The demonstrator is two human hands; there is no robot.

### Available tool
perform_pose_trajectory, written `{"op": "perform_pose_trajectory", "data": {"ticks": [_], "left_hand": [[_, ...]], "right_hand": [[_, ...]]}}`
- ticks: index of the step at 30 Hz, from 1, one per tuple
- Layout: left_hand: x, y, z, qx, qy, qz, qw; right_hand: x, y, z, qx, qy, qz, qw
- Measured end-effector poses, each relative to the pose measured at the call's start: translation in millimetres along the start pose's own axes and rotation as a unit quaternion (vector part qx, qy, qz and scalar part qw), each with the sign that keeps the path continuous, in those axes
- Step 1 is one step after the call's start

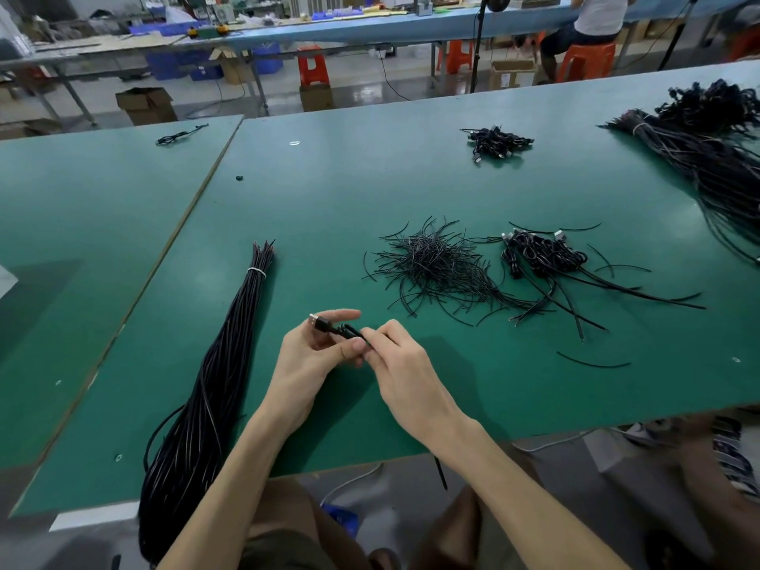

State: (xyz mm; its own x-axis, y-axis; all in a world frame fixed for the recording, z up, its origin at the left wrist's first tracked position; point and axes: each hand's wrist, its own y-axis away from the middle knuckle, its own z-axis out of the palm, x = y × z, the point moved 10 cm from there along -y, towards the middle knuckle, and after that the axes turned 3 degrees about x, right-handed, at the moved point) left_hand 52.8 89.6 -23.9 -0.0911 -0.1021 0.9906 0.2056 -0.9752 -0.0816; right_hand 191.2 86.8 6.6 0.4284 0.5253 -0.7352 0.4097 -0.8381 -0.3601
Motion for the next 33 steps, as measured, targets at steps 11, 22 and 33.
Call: {"op": "perform_pose_trajectory", "data": {"ticks": [11, 22, 33], "left_hand": [[9, 5, 9, -0.01, -0.052, 0.038, 0.998], [12, 3, 2, 0.006, -0.035, 0.05, 0.998], [8, 3, 5, 0.001, -0.124, 0.029, 0.992]], "right_hand": [[-1, -1, -5, 0.035, 0.02, -0.016, 0.999], [2, -12, -11, 0.007, 0.015, -0.001, 1.0], [28, -11, -9, -0.042, -0.053, 0.065, 0.996]]}}
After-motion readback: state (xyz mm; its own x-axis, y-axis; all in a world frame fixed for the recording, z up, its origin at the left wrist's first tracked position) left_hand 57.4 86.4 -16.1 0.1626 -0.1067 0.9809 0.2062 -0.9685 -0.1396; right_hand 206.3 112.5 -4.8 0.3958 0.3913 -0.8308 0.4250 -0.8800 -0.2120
